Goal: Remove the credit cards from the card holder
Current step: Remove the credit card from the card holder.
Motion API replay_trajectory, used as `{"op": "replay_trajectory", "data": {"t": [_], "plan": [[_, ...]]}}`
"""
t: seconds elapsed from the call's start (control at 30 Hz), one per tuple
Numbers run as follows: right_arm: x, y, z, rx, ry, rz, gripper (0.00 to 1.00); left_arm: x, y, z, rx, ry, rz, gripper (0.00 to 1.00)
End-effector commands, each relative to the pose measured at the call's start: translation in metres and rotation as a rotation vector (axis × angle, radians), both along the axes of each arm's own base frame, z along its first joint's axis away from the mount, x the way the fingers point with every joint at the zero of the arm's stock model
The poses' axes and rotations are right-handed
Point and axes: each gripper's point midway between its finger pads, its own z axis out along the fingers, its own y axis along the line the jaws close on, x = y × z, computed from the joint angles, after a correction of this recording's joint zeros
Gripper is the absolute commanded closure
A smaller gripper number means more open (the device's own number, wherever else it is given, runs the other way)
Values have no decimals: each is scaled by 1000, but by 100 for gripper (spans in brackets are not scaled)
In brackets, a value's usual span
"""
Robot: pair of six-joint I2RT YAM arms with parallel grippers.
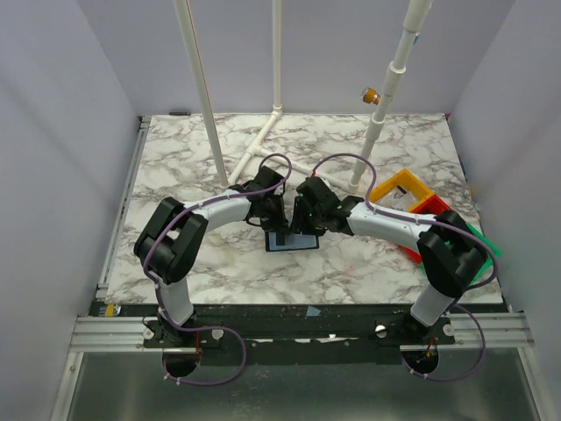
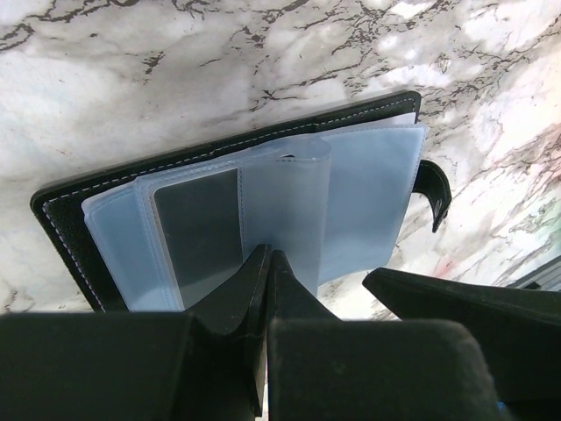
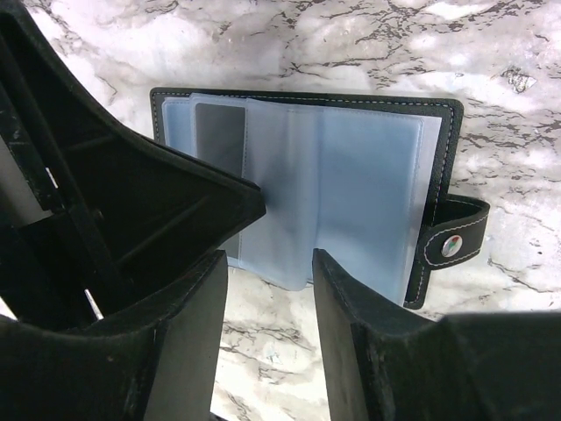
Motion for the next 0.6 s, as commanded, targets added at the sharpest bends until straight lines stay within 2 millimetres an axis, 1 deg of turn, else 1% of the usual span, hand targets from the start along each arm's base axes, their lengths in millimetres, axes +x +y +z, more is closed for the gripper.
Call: {"op": "replay_trajectory", "data": {"t": [0.0, 0.3, 0.57], "plan": [[-1, -4, -16, -53, 3, -6, 53, 1, -8, 3, -17, 5, -12, 100], [2, -4, -34, -85, 7, -4, 54, 1, -9, 4, -16, 4, -16, 100], [7, -4, -40, -103, -3, -13, 59, 1, -8, 6, -11, 2, -21, 100]]}}
